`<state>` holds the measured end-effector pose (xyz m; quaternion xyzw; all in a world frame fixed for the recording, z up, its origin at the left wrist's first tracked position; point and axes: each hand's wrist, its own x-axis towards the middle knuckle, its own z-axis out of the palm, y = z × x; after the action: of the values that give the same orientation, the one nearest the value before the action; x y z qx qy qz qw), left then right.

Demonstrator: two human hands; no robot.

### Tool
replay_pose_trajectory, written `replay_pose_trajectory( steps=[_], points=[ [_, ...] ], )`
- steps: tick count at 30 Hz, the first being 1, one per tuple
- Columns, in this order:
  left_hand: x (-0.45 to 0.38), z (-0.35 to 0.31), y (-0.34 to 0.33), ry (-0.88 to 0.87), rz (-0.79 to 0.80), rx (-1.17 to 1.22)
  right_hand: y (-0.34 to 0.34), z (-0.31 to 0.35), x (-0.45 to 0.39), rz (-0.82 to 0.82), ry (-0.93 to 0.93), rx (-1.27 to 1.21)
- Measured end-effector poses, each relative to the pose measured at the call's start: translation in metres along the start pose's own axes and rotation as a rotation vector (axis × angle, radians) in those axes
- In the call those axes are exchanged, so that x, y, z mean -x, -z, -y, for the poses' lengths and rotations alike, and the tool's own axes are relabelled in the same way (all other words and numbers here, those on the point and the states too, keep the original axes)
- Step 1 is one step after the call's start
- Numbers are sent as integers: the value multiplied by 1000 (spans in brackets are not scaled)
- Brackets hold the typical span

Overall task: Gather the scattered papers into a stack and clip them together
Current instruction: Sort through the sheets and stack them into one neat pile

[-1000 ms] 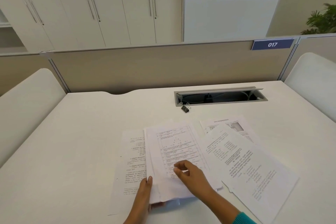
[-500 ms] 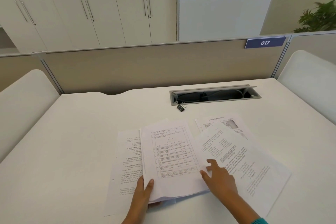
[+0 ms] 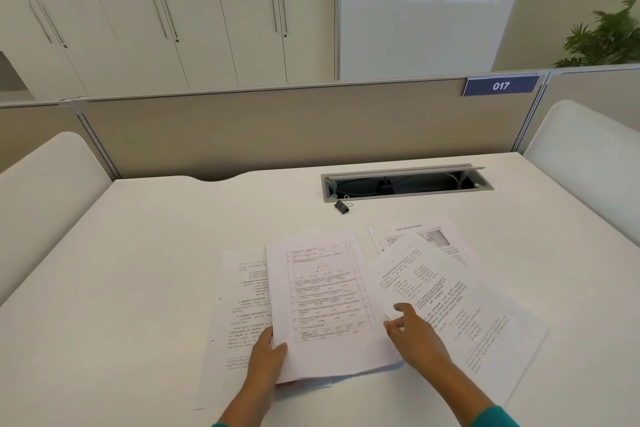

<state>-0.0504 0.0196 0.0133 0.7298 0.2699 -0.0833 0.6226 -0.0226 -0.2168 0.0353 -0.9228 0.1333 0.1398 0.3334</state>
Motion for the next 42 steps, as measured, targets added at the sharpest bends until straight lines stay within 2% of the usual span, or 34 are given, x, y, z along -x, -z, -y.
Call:
replay_pose_trajectory(
  steps=[6, 10, 16, 19, 26, 30, 35, 38, 42],
  points=[
    [10, -11, 6, -75, 58, 80, 2, 4, -3, 0, -21, -106],
    [18, -15, 2, -165, 81, 118, 13, 17, 2, -59, 66, -353],
    [22, -31, -3, -342, 14, 114, 31, 30, 9, -167, 239, -539],
    [22, -36, -8, -417, -33, 77, 33, 36, 14, -223, 335, -538],
    [30, -45, -17, -476, 11, 81, 24, 35, 18, -181, 403, -502],
    [26, -46, -18, -463, -13, 56, 20, 29, 11, -246, 385, -452],
    [27, -41, -20, -421, -121, 31, 8, 15, 6, -176, 306, -359],
    [32, -38, -24, -373, -124, 26, 0, 5, 4, -139, 235, -290],
    [32, -38, -23, -367, -96, 29, 0, -6, 3, -117, 250, -293]
  ],
)
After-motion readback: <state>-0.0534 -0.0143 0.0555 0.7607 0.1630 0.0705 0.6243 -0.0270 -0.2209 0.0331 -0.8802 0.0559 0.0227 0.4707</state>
